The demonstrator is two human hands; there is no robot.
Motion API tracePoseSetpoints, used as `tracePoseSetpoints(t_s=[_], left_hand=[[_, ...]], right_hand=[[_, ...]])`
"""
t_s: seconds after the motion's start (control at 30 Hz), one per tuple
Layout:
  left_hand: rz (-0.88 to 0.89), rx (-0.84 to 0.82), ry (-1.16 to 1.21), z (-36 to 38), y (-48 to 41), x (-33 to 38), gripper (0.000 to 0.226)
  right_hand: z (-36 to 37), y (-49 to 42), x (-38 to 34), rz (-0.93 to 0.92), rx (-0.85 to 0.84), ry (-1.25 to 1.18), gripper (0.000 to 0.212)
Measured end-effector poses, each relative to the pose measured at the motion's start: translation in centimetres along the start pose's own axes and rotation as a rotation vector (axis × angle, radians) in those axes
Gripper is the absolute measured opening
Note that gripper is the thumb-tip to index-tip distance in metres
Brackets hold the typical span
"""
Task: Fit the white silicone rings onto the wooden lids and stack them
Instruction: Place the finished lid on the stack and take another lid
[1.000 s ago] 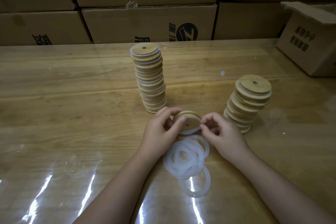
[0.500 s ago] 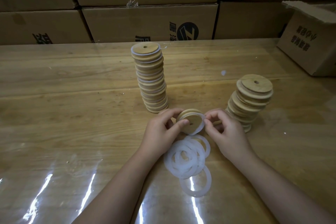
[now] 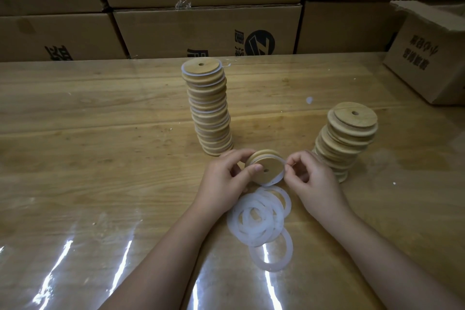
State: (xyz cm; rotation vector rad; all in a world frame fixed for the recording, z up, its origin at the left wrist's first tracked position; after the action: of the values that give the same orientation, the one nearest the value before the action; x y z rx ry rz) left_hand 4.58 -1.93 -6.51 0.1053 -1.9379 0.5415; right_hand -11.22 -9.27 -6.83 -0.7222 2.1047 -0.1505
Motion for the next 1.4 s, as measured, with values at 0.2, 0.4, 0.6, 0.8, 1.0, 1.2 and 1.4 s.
tracePoseSetpoints(t_s=[0.2,0.4,0.6,0.8,1.0,1.2,1.4], left_hand=[[-0.041,0.024,-0.009,-0.3,0.0,-0.3,0.016],[0.043,0.058,-0.152,-0.3,0.3,0.7,0.014],[0.093,0.036,-0.076,-0.2,0.3,1.3,0.019],[0.050,0.031,-0.086,0.0,0.3,0.6,0.027],[0.042,0.021,-0.104,0.0,0.2,0.6,0.030],[0.016,0.018,-0.078,0.0,0.1,0.4,0.025],[0.009,0.039,-0.085,-0.2,0.1,0.4,0.025]], right_hand=[[0.6,0.0,0.3,0.020,-0.076,-0.061,0.010],[0.9,0.0,-0.2,-0.024,-0.115,-0.020,0.007],[0.2,0.0,-1.1,-0.075,-0.050,-0.102,0.010],[-0.3,-0.1,-0.8,-0.062,0.003,-0.122,0.010],[0.1,-0.2,-0.4,-0.038,-0.013,-0.119,0.015],[0.6,-0.2,0.2,0.021,-0.050,-0.137,0.016],[0.6,-0.2,-0.1,0.011,-0.082,-0.150,0.015]])
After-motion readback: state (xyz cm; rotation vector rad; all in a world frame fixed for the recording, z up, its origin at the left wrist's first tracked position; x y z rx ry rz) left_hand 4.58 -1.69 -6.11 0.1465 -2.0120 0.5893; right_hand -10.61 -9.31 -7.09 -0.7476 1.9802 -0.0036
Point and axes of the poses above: each hand's wrist, its own y-axis away from the middle knuckle, its own z-axis out of the palm, x = y × z, the point moved 8 cm from there along -y, towards the middle knuckle, and after that the axes turned 6 degrees about y, right-handed, at the moved point
